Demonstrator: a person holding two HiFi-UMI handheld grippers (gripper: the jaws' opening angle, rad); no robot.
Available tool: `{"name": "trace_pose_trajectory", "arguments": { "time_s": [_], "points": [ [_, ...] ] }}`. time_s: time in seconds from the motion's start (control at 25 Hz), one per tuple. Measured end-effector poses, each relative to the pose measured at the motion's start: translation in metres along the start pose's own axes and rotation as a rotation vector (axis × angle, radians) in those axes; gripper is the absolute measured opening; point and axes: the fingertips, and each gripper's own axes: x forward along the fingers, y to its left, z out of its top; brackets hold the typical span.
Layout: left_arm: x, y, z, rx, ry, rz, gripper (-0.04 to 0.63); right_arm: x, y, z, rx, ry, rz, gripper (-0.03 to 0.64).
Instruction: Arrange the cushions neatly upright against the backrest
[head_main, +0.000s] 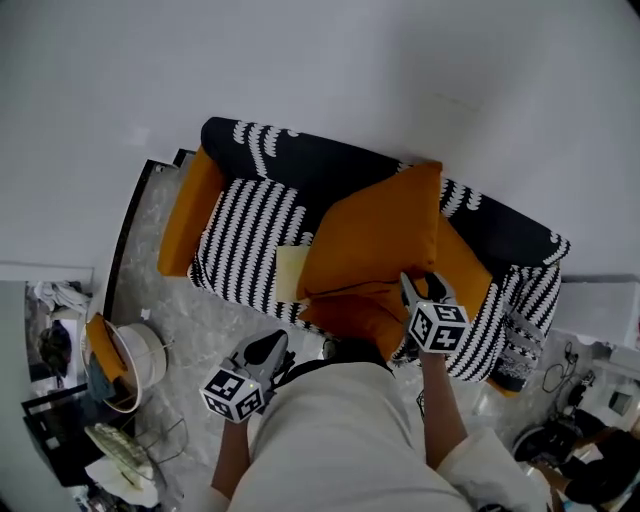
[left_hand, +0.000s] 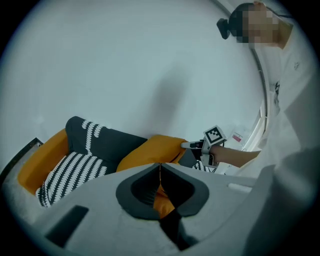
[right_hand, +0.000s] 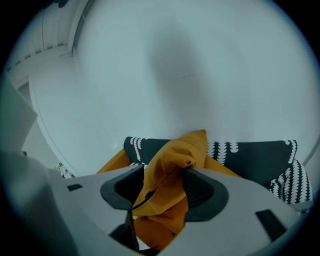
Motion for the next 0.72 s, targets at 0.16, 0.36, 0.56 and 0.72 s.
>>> {"name": "trace_pose_trajectory", "arguments": {
  "time_s": [0.16, 0.36, 0.56, 0.72],
  "points": [
    [0.002, 0.017, 0.004, -0.02, 0.017, 0.062, 0.012, 0.014, -0.02, 0.007, 0.047, -0.014, -0.123, 0.206],
    [0.003, 0.042, 0.004, -0.054, 0.027, 0.079, 0.012, 0.033, -0.027, 0.005, 0.057, -0.004, -0.247, 0.209],
    [0.004, 0.071, 0.007, -0.054, 0.041, 0.018, 0.012, 0.042, -0.025, 0.004, 0.048, 0.036, -0.301, 0.207],
    [0.005, 0.115, 0.019, -0.027, 0.054, -0.069, 0.012, 0.047, -0.006, 0.009, 0.025, 0.051, -0.374, 0.108]
  ]
}}
